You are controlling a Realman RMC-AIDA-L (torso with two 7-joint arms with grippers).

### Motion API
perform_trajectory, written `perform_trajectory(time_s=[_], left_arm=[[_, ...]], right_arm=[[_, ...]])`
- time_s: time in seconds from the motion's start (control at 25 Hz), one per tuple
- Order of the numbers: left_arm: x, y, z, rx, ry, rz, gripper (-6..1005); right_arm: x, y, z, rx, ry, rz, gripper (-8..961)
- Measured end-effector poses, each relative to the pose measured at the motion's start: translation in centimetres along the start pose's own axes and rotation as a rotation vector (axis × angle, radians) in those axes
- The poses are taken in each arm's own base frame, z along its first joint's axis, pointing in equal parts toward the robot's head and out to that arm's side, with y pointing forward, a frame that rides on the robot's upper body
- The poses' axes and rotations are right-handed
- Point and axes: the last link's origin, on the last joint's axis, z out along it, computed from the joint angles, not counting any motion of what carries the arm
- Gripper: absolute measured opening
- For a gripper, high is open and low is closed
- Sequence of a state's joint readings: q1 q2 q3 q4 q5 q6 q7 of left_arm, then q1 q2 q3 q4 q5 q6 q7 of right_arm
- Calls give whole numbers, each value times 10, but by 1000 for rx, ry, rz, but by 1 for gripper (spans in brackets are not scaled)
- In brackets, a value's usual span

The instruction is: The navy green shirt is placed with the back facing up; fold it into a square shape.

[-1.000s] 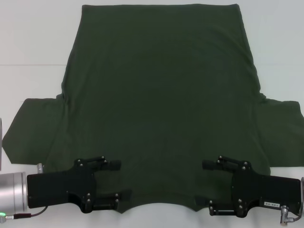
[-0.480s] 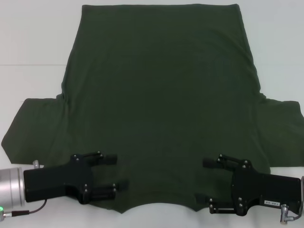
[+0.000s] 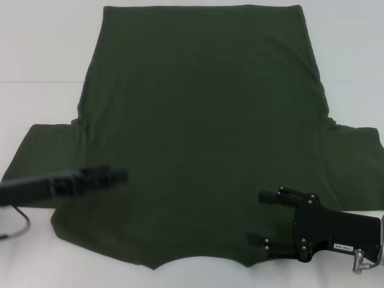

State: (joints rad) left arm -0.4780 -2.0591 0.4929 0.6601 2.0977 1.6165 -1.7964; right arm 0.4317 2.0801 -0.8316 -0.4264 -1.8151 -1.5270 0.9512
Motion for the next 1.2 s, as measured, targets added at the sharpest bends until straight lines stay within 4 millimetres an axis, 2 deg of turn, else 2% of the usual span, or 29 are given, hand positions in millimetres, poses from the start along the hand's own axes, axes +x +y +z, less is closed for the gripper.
perform_trajectory(time_s=[0.24,0.44,0.64,0.96,1.2], left_arm=[[24,-23,-29,170,12,-293,799],[35,-38,-36,324,-54,-400,798],[37,-55,-38,503,-135,-441,798],[48,-64,-54,577,-102,-471,797],[39,-74,-58,659,-111,-494,796]], right_arm=[[0,0,1,3,1,1,911],[1,-3,3,13,12,3,911],[0,-3,6,9,17,-2,912],[-2,-4,8,6,17,8,912],[-4,-5,10,3,16,7,911]])
